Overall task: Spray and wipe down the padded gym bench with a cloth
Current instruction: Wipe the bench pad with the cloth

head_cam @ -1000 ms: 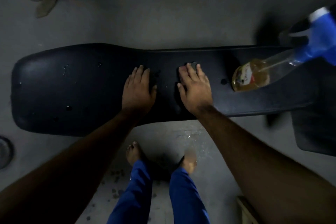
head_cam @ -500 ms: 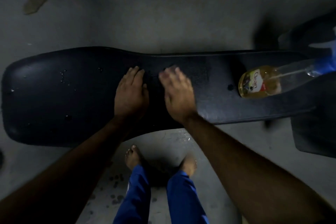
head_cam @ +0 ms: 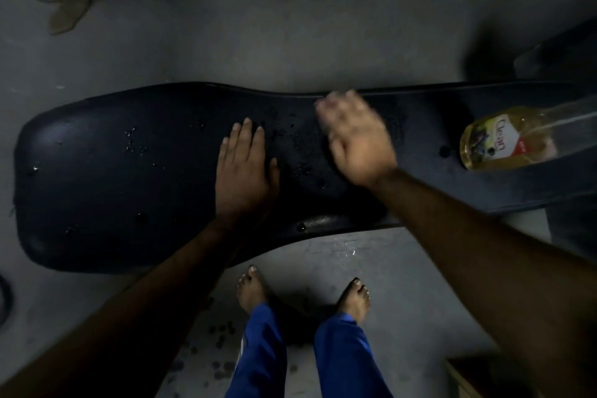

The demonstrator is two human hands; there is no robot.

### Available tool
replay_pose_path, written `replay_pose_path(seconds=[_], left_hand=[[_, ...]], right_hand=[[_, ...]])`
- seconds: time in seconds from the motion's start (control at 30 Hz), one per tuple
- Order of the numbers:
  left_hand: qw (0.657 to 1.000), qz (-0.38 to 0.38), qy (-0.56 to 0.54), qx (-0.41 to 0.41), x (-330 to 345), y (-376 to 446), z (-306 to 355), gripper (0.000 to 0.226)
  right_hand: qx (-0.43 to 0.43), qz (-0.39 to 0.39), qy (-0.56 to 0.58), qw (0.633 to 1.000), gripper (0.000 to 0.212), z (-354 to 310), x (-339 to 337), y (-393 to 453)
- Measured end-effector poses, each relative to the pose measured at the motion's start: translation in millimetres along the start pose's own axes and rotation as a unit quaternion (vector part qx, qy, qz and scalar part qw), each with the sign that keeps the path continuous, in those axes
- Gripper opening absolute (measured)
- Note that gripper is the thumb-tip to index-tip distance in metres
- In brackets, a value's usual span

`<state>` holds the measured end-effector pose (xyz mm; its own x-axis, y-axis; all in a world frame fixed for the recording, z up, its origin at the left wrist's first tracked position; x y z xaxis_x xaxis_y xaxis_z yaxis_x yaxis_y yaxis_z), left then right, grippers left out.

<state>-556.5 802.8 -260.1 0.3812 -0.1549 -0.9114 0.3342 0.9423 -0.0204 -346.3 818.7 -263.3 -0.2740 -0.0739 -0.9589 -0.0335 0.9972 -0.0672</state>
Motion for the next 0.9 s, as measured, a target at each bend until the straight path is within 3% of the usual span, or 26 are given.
replay_pose_path(seconds=[0.07, 0.1, 0.17, 0.23, 0.27, 0.37, 0.4, 0.5, 0.53, 0.57, 0.63, 0.67, 0.7, 0.77, 0.83, 0.87, 0.9], left_hand=[[1.000, -0.008, -0.014, 0.007, -1, 2, -2, 0.059], [1.000, -0.008, -0.028, 0.012, -6, 1, -3, 0.058], [0.999, 0.013, -0.047, 0.009, -15, 0, -10, 0.055], [0.999, 0.029, -0.025, -0.005, -19, -6, -21, 0.055], [1.000, 0.024, -0.008, -0.004, -16, -9, -25, 0.055], [1.000, 0.006, 0.013, 0.010, -8, -13, -30, 0.057], [1.000, 0.002, 0.009, 0.011, -8, -13, -29, 0.058], [1.000, 0.000, -0.002, 0.007, -12, -12, -28, 0.060], [1.000, 0.000, -0.001, 0.008, -12, -13, -28, 0.060], [1.000, 0.002, 0.001, 0.011, -11, -14, -27, 0.059], [1.000, 0.010, 0.003, 0.015, -8, -15, -27, 0.057], [1.000, 0.012, 0.005, 0.011, -7, -16, -28, 0.057], [1.000, 0.016, 0.008, 0.009, -8, -16, -27, 0.056], [0.999, 0.035, 0.011, 0.006, -13, -19, -21, 0.055], [0.999, 0.039, 0.000, 0.017, -14, -23, -7, 0.053], [0.999, 0.029, -0.009, 0.028, -10, -28, 1, 0.053], [0.999, 0.020, -0.017, 0.040, -6, -33, 10, 0.053]], right_hand=[[0.183, 0.048, 0.032, 0.981, 0.065, 0, -5, 16], [0.200, 0.043, 0.038, 0.978, 0.067, -23, -1, 12], [0.051, -0.004, 0.040, 0.998, 0.064, -75, 12, -11], [-0.122, -0.067, -0.004, 0.990, 0.063, -75, 18, -15], [-0.131, -0.050, -0.020, 0.990, 0.063, -59, 13, 0], [0.132, -0.001, 0.017, 0.991, 0.068, -40, -1, 34], [0.144, -0.005, 0.021, 0.989, 0.069, -61, 6, 25], [-0.085, -0.087, 0.004, 0.993, 0.063, -117, 25, -24], [-0.137, -0.099, -0.013, 0.986, 0.063, -104, 22, -22], [-0.129, -0.077, -0.027, 0.988, 0.065, -80, 15, -6], [0.079, -0.013, -0.008, 0.997, 0.071, -31, -7, 31], [0.176, 0.014, 0.006, 0.984, 0.072, -25, -10, 33], [0.203, 0.011, 0.018, 0.979, 0.071, -37, -4, 22], [0.065, -0.017, 0.028, 0.997, 0.066, -84, 11, -25], [-0.085, -0.075, 0.022, 0.993, 0.063, -85, 16, -62], [-0.109, -0.067, 0.000, 0.992, 0.063, -63, 13, -58], [-0.063, -0.036, -0.014, 0.997, 0.063, -38, 7, -43]])
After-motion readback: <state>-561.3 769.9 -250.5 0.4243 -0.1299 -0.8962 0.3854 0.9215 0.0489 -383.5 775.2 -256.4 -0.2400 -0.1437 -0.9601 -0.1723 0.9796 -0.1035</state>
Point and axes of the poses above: each hand's wrist, its own y-axis towards the middle knuckle, its own x-axis out of the palm, z = x × y, the point moved 5 cm from there along y, towards the middle knuckle, and after that the axes turned 7 degrees about x, right-handed, at the moved point
